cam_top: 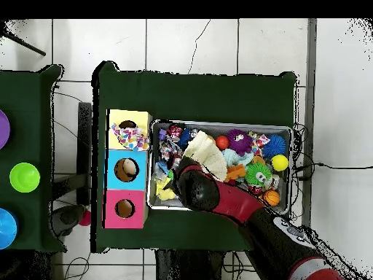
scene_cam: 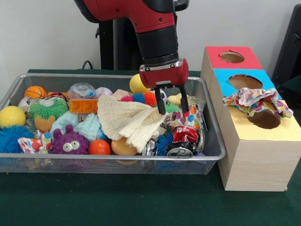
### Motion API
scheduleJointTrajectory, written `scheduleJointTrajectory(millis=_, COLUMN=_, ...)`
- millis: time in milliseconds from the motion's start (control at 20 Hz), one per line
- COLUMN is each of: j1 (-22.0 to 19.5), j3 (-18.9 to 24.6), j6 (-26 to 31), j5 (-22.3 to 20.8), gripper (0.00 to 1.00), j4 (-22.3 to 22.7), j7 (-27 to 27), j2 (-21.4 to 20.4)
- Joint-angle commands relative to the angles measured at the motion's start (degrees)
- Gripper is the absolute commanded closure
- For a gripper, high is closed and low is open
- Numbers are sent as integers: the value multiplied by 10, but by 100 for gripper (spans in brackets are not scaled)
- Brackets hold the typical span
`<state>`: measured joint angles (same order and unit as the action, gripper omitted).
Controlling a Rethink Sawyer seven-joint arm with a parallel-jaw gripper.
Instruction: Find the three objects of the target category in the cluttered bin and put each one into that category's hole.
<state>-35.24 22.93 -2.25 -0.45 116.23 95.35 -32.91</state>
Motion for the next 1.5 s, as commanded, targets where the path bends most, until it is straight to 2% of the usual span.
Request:
scheduleJointTrajectory(millis=50, j1=-1, j3=43, j6=51, j5=44, gripper=0, j4=16, j7=130, j2=19)
scheduleJointTrajectory(millis=250, j1=27, j3=-3, j6=22, j5=34, gripper=0, j4=-1, j7=117, j2=14)
scheduleJointTrajectory(millis=650, j1=29, j3=-10, j6=-17, j5=24, gripper=0, j4=-4, j7=123, j2=20)
scheduleJointTrajectory(millis=800, j1=39, j3=-28, j6=-31, j5=14, gripper=0, j4=-15, j7=113, j2=19)
scheduleJointTrajectory(millis=1050, j1=63, j3=-63, j6=-32, j5=-8, gripper=0, j4=-39, j7=79, j2=15)
scheduleJointTrajectory(millis=1300, j1=99, j3=-118, j6=-21, j5=-34, gripper=0, j4=-74, j7=37, j2=-11)
scheduleJointTrajectory(millis=1500, j1=109, j3=-132, j6=-20, j5=-54, gripper=0, j4=-88, j7=31, j2=-14)
